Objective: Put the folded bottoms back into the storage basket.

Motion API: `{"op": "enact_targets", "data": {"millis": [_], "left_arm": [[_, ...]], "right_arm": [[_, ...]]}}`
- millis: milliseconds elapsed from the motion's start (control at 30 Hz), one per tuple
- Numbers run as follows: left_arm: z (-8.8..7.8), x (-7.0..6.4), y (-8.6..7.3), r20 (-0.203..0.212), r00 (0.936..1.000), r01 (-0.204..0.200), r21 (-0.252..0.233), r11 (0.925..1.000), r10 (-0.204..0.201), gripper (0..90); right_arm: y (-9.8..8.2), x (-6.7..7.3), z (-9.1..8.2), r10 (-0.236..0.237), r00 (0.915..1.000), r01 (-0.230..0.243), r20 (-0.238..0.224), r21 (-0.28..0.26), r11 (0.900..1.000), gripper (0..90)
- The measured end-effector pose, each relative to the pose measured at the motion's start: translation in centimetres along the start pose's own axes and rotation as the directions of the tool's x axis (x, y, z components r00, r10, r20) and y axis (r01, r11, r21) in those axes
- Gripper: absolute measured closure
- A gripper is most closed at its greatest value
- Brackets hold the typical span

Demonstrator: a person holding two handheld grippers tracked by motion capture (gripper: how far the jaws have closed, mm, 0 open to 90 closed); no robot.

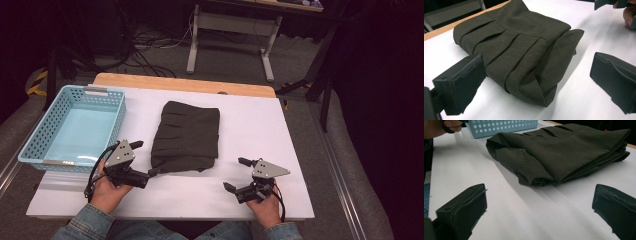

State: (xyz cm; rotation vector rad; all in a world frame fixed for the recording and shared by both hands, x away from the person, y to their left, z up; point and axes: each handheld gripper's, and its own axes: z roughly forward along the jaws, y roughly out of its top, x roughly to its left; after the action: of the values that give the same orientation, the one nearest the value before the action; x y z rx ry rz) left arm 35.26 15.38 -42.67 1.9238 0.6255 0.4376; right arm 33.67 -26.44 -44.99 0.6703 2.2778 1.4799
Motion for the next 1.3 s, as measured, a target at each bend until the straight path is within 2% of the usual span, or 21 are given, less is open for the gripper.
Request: {"op": "enact_targets", "data": {"millis": [367, 767, 833, 900, 1300], "left_arm": [[0.6, 0.8, 1.5, 0.030, 0.9994, 0.020, 0.014, 0.9997, -0.020, 0.2], [2.3, 1.9, 4.0, 0.025, 0.9990, 0.036, 0.034, 0.9988, -0.037, 0.4], [2.7, 2.4, 4.5, 0.044, 0.9970, 0.064, 0.023, 0.9977, -0.065, 0.1], [2.9, 2.5, 4.6, 0.043, 0.9967, 0.068, 0.023, 0.9974, -0.069, 0.1], [5.0, 3.5, 5.8, 0.027, 0.9978, 0.058, 0.076, 0.9954, -0.061, 0.1]], "right_arm": [[0.0, 0.0, 0.1, 0.000, 1.0000, 0.000, 0.000, 0.003, 1.000, 0.3], [0.0, 0.0, 0.0, -0.001, 1.0000, 0.001, -0.005, 0.001, 1.000, 0.3], [0.0, 0.0, 0.0, 0.000, 1.0000, 0.000, -0.008, 0.000, 1.000, 0.3], [0.0, 0.0, 0.0, 0.000, 1.0000, 0.000, -0.008, 0.000, 1.000, 0.3], [0.0, 0.0, 0.0, 0.000, 0.9999, 0.000, -0.012, 0.002, 1.000, 0.3]]}}
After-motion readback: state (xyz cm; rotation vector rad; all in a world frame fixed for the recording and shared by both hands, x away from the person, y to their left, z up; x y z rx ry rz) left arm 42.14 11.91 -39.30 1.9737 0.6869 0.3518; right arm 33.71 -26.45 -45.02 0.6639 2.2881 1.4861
